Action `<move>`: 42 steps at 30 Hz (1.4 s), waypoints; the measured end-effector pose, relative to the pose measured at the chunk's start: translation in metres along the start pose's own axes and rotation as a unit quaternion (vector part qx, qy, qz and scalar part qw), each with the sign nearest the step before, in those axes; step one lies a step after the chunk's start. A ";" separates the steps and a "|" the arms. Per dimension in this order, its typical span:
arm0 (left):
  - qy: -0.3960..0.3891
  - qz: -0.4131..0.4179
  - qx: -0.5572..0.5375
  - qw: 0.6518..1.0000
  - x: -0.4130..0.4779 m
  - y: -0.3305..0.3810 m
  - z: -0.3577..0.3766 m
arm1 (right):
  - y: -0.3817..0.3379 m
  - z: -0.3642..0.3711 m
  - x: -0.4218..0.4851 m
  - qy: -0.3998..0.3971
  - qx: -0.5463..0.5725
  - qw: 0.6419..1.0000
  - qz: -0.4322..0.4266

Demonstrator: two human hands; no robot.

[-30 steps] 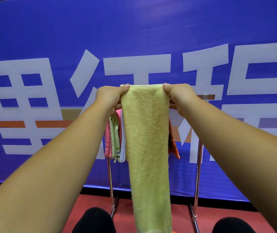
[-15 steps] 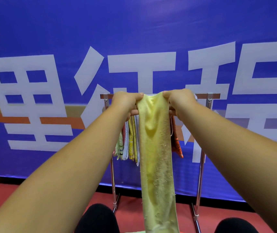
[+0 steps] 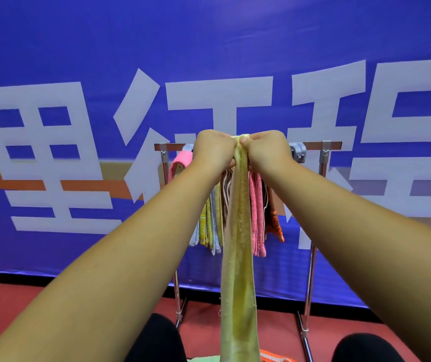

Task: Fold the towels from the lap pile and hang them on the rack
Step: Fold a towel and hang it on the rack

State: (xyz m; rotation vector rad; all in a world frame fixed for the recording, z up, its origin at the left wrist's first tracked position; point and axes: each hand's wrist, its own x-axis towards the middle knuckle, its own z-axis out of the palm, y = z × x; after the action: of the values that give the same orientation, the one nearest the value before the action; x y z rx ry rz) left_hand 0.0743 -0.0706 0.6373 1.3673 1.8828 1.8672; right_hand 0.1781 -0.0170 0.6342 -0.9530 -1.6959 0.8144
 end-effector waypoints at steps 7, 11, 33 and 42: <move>-0.006 -0.072 -0.126 0.989 -0.015 0.008 -0.001 | 0.004 -0.007 -0.006 0.005 0.015 1.000 -0.025; 0.016 -0.037 -0.095 0.995 -0.016 0.002 -0.003 | 0.004 -0.010 -0.010 -0.069 0.090 0.993 -0.043; -0.162 -0.085 -0.186 0.965 -0.007 -0.020 -0.031 | -0.004 -0.032 -0.004 -0.127 0.213 0.968 -0.037; -0.207 -0.067 -0.172 0.961 -0.009 -0.016 -0.029 | -0.001 -0.043 -0.002 -0.105 0.207 0.972 -0.043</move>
State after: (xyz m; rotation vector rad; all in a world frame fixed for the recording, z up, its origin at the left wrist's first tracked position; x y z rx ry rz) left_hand 0.0524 -0.0944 0.6257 1.3422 1.3388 1.5919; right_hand 0.2193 -0.0156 0.6469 -0.5178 -1.6411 1.1868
